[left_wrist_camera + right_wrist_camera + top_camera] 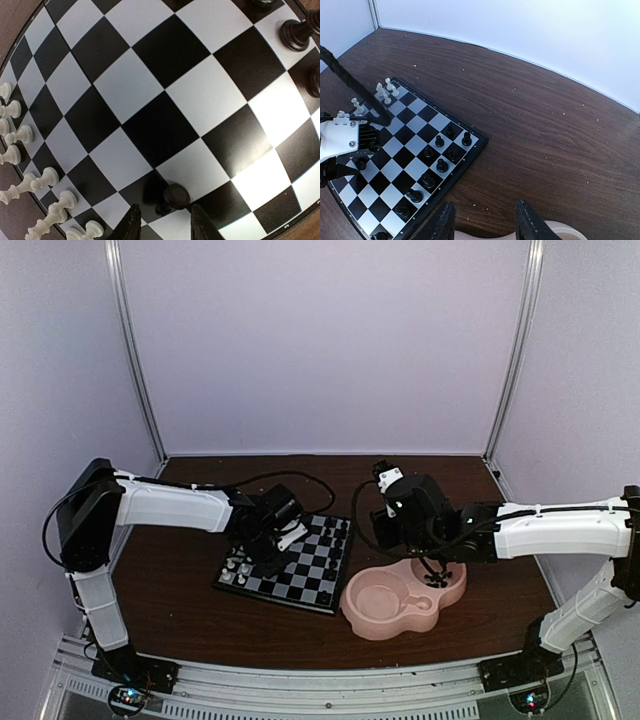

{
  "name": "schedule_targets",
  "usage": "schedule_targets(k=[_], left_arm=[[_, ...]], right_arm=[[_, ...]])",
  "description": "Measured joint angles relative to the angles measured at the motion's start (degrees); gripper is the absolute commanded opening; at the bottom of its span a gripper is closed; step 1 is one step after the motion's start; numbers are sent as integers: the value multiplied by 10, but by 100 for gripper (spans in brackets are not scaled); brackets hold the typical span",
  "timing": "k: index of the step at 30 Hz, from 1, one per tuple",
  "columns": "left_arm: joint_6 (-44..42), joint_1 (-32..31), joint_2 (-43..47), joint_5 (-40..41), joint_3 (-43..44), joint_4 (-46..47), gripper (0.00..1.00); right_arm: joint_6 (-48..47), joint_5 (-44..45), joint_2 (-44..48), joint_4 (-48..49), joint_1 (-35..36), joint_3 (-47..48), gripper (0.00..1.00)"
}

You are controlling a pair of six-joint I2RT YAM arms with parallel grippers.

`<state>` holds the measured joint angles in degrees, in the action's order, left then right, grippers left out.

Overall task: Set up the chess pieces on the board
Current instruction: Pick up the pawn from the chessboard.

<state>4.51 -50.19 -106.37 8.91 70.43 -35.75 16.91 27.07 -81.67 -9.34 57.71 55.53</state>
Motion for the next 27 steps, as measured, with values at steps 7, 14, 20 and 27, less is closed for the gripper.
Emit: schedule_targets(k=[7,14,20,27], left_arm=[[0,0,-13,3,12,-2,34],[0,0,-21,7,19,1,32],[1,0,-31,8,30,3,29],[1,0,-38,9,38,7,29]], right_arm=[[0,0,0,1,-1,0,43],[0,0,0,1,-2,0,43],[0,0,0,1,-2,0,43],[0,0,0,1,-2,0,43]])
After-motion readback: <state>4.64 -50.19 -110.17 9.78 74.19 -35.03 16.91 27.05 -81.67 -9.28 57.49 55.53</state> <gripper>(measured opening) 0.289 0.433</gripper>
